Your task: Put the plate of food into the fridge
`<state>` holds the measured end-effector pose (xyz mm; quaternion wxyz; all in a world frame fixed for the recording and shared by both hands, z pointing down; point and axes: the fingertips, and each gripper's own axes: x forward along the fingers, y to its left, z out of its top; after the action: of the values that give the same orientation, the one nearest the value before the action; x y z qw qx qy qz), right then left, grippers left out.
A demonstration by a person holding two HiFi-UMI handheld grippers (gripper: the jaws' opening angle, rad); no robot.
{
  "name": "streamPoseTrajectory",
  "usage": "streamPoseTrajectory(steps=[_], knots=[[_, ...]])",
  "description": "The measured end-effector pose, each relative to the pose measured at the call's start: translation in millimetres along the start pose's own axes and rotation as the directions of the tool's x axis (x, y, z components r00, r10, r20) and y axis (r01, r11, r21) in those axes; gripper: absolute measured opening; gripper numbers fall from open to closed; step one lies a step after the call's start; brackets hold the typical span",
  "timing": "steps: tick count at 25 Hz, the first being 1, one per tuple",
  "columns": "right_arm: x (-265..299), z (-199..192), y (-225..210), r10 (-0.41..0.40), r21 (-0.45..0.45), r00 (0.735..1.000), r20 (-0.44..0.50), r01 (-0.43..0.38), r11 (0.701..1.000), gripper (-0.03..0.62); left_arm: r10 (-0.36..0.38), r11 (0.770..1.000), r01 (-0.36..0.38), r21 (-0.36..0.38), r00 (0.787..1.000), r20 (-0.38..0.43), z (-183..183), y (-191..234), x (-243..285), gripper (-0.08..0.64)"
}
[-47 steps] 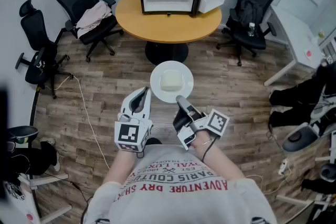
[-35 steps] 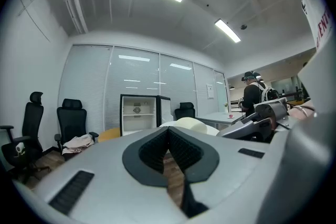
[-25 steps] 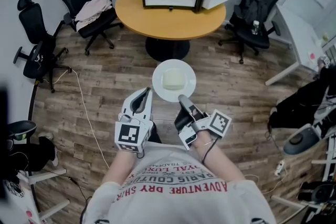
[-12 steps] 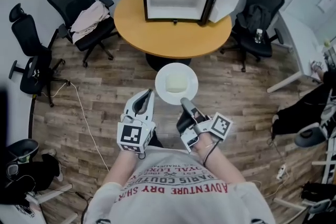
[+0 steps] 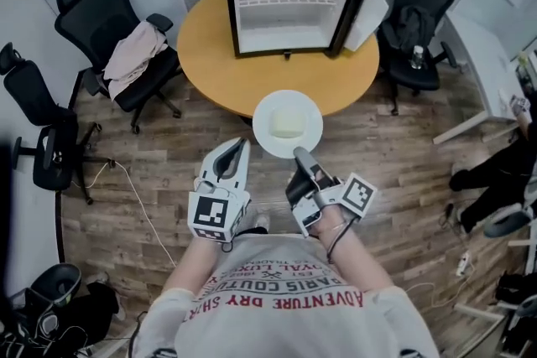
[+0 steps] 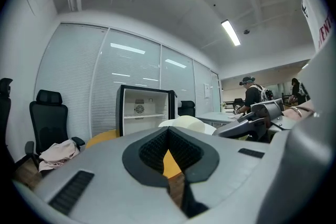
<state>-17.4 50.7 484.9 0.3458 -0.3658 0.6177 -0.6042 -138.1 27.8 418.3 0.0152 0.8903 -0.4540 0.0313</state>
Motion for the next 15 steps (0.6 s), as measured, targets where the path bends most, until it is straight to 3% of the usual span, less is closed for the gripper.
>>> streamPoseTrajectory(steps=[8, 15], knots=[[45.0, 18.3, -8.0, -0.022, 0.015, 1.000, -0.002, 0.022, 1.000, 0.038, -0.016, 1.000, 0.015, -0.026, 0.999, -0.033, -15.5, 23.0, 39.7, 0.026], [99.5, 70.0, -18.0, -0.024, 0.026, 0.997, -0.075, 0.026, 0.999, 0.038, 0.063, 0.998, -0.064, -0.022, 0.998, -0.029, -11.6, 47.3, 102.8, 0.026]])
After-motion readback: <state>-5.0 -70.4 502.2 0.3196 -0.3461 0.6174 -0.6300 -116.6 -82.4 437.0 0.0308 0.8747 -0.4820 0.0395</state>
